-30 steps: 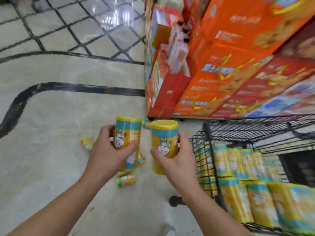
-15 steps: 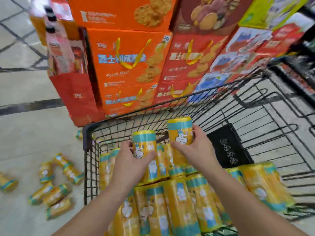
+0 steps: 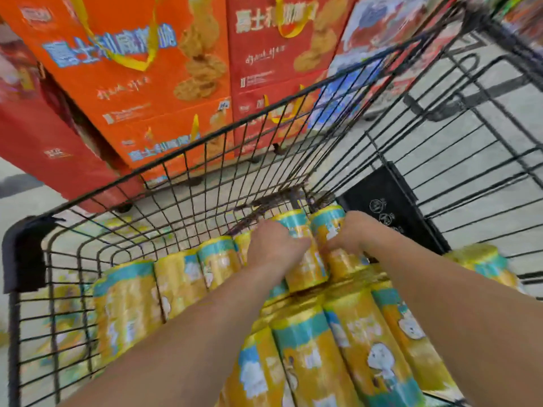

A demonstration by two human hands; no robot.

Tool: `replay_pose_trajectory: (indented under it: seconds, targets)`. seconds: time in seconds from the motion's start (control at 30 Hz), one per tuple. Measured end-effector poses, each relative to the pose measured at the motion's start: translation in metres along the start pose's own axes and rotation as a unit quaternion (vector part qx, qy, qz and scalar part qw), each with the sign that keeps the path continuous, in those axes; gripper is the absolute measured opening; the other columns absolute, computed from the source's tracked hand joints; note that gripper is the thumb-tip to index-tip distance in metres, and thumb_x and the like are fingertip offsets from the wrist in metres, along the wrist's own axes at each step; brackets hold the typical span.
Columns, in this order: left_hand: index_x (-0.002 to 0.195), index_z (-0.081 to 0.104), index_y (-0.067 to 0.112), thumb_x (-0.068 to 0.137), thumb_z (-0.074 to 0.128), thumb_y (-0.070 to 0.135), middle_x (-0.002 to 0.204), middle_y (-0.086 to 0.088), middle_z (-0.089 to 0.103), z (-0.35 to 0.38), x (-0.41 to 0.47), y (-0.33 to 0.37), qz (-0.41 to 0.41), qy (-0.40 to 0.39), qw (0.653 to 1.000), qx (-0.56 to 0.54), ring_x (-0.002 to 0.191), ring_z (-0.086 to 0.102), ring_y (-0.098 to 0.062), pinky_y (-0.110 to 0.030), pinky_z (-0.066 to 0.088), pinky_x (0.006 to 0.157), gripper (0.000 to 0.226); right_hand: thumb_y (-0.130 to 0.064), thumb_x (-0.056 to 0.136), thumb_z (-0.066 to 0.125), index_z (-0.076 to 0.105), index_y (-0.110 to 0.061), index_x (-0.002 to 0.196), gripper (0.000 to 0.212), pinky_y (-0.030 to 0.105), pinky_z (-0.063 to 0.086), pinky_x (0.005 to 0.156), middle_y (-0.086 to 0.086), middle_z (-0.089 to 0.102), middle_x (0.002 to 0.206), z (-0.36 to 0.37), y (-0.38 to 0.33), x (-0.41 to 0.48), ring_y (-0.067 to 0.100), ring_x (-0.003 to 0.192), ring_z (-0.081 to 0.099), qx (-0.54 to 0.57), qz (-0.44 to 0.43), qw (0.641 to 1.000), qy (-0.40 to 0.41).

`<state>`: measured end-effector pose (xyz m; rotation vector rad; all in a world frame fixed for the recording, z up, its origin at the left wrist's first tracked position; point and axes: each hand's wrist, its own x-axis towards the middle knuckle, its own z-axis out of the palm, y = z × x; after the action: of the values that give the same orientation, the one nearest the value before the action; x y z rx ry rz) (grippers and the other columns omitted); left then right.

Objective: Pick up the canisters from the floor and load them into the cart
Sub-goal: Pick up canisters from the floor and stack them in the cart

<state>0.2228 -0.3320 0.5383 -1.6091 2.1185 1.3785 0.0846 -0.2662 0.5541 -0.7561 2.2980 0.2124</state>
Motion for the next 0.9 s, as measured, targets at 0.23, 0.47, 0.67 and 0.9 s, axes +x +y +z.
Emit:
replay_pose_trajectory:
  seconds: [0.23, 0.47, 0.67, 0.9]
  targets:
    - [0.087, 0.061, 0.01, 0.078, 0.062, 0.024, 0.079, -0.004, 0.062, -0.002, -0.004, -0.014, 0.018, -0.053, 0.997, 0.051, 0.077, 0.063, -0.023, -0.03, 0.049, 0.06, 0.016, -0.027, 0.09, 0.066, 0.058, 0.001, 0.127, 0.047, 0.037, 0.051, 0.078, 0.02, 0.063, 0.121, 0.001, 0.007, 0.001, 0.025, 0.09, 0.058, 0.071, -0.01, 0.997, -0.031]
    - [0.099, 0.057, 0.025, 0.081, 0.066, 0.041, 0.069, 0.009, 0.061, -0.084, -0.046, -0.048, 0.057, 0.056, 0.995, -0.054, 0.064, 0.059, -0.006, -0.028, 0.049, 0.07, 0.025, -0.035, 0.085, 0.066, 0.059, -0.01, 0.123, 0.047, 0.037, 0.053, 0.086, 0.01, 0.066, 0.114, -0.013, -0.027, -0.034, 0.028, 0.101, 0.062, 0.105, -0.011, 0.989, 0.099]
    - [0.097, 0.06, 0.024, 0.08, 0.073, 0.035, 0.073, 0.008, 0.062, -0.215, -0.098, -0.103, 0.131, 0.189, 0.955, -0.186, 0.063, 0.057, -0.005, -0.029, 0.048, 0.067, 0.024, -0.038, 0.085, 0.065, 0.062, -0.022, 0.114, 0.033, 0.036, 0.051, 0.088, -0.004, 0.068, 0.102, -0.034, -0.156, -0.117, 0.022, 0.096, 0.065, 0.194, -0.161, 0.936, 0.245]
    - [0.094, 0.059, 0.025, 0.079, 0.074, 0.032, 0.079, 0.004, 0.065, -0.369, -0.138, -0.235, 0.117, 0.28, 0.929, -0.213, 0.068, 0.059, -0.009, -0.029, 0.049, 0.067, 0.022, -0.033, 0.084, 0.067, 0.061, -0.024, 0.111, 0.029, 0.038, 0.053, 0.085, -0.005, 0.066, 0.097, 0.001, -0.339, -0.214, 0.015, 0.088, 0.062, 0.231, -0.32, 0.879, 0.269]
